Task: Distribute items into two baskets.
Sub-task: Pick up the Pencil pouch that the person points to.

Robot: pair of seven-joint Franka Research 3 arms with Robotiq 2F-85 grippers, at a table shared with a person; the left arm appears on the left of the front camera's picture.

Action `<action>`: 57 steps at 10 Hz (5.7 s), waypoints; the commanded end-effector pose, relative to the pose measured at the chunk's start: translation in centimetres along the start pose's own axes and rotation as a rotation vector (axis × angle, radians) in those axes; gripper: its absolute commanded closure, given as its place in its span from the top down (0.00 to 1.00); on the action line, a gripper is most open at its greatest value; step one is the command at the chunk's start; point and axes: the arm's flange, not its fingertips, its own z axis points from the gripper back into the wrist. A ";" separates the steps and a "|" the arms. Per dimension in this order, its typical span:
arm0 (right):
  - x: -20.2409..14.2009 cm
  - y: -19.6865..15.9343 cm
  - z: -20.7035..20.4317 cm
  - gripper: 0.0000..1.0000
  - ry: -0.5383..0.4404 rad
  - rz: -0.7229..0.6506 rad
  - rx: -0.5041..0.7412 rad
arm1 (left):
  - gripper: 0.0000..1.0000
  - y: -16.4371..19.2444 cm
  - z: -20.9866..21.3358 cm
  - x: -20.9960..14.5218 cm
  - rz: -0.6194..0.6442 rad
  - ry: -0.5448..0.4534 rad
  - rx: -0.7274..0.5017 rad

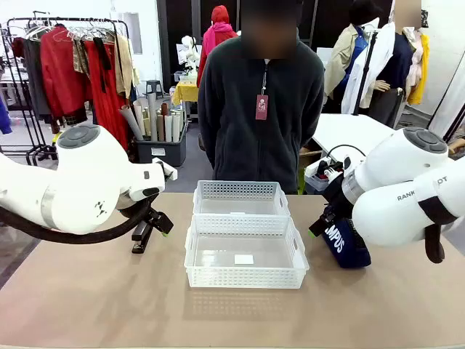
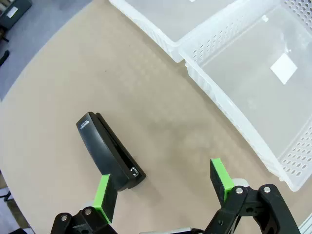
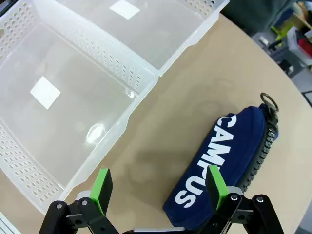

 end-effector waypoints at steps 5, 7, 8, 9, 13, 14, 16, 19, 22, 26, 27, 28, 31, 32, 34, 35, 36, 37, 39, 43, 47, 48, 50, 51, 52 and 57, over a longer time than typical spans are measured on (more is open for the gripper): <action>0.0 0.0 0.0 1.00 0.000 0.000 0.000 | 1.00 0.0 0.0 0.0 0.000 0.000 0.000; 0.0 0.0 0.0 1.00 0.000 0.000 0.000 | 1.00 0.0 0.0 0.0 0.000 0.000 0.000; 0.0 0.0 0.0 1.00 0.000 0.000 0.000 | 1.00 0.0 0.0 0.0 0.000 0.000 0.000; 0.0 0.0 0.0 1.00 0.000 0.000 0.000 | 1.00 0.0 0.0 0.0 0.000 0.000 0.000; 0.0 0.0 0.0 1.00 0.000 0.000 0.000 | 1.00 0.0 0.0 0.0 0.000 0.000 0.000; 0.0 0.0 0.0 1.00 0.000 0.000 0.000 | 1.00 0.0 0.0 0.0 0.000 0.000 0.000; 0.0 0.0 0.0 1.00 0.000 0.000 0.000 | 1.00 0.0 0.0 0.0 0.000 0.000 0.000; 0.0 0.0 0.0 1.00 0.000 0.000 0.000 | 1.00 0.0 0.0 0.0 0.000 0.000 0.000; 0.7 0.5 0.4 1.00 0.024 -0.046 0.091 | 1.00 -0.1 0.8 0.6 0.028 0.044 0.001; 3.6 1.2 3.2 1.00 0.045 -0.086 0.153 | 1.00 -0.8 3.8 2.9 0.064 0.113 -0.001; 4.4 1.0 3.7 1.00 0.057 -0.123 0.176 | 1.00 -0.7 4.4 3.3 0.095 0.140 -0.045; 5.4 0.5 4.5 1.00 0.075 -0.158 0.210 | 1.00 -0.8 4.8 3.8 0.131 0.170 -0.086; 7.4 -1.5 5.6 1.00 0.111 -0.290 0.367 | 1.00 0.5 6.1 5.5 0.244 0.145 -0.285; 7.6 -2.0 5.7 1.00 0.108 -0.331 0.419 | 1.00 1.4 6.6 5.9 0.286 0.090 -0.284; 8.1 -3.4 6.0 1.00 0.085 -0.433 0.546 | 1.00 2.5 7.0 6.3 0.393 -0.012 -0.413; 8.2 -4.6 6.1 1.00 0.077 -0.495 0.617 | 1.00 3.1 7.0 6.3 0.430 -0.064 -0.448; 8.3 -5.7 6.1 1.00 0.077 -0.558 0.702 | 1.00 3.6 6.9 6.2 0.462 -0.098 -0.507; 8.1 -6.3 5.8 1.00 0.064 -0.615 0.759 | 1.00 3.9 6.9 6.1 0.492 -0.122 -0.526; 7.7 -6.6 5.3 1.00 0.049 -0.539 0.734 | 1.00 3.4 6.4 5.8 0.397 -0.095 -0.471; 7.8 -6.2 6.4 1.00 0.079 -0.626 0.736 | 1.00 3.8 7.7 6.5 0.507 -0.094 -0.499; 10.0 -6.5 7.4 1.00 0.012 -0.868 0.960 | 1.00 4.6 9.3 8.1 0.645 -0.091 -0.570; 10.5 -6.5 8.0 1.00 -0.005 -0.910 1.006 | 1.00 5.0 10.5 8.8 0.701 -0.097 -0.626; 11.6 -6.5 9.2 1.00 -0.063 -0.952 1.083 | 1.00 7.0 13.4 10.1 0.840 -0.159 -0.856; 12.2 -6.9 9.9 1.00 -0.107 -0.966 1.123 | 1.00 8.1 14.5 10.6 0.925 -0.175 -0.963; 12.7 -7.3 10.7 1.00 -0.135 -0.980 1.157 | 1.00 9.1 15.4 11.0 0.975 -0.206 -1.013; 14.7 -12.9 13.5 1.00 -0.019 -0.900 1.345 | 1.00 11.8 15.5 10.4 1.036 -0.235 -1.160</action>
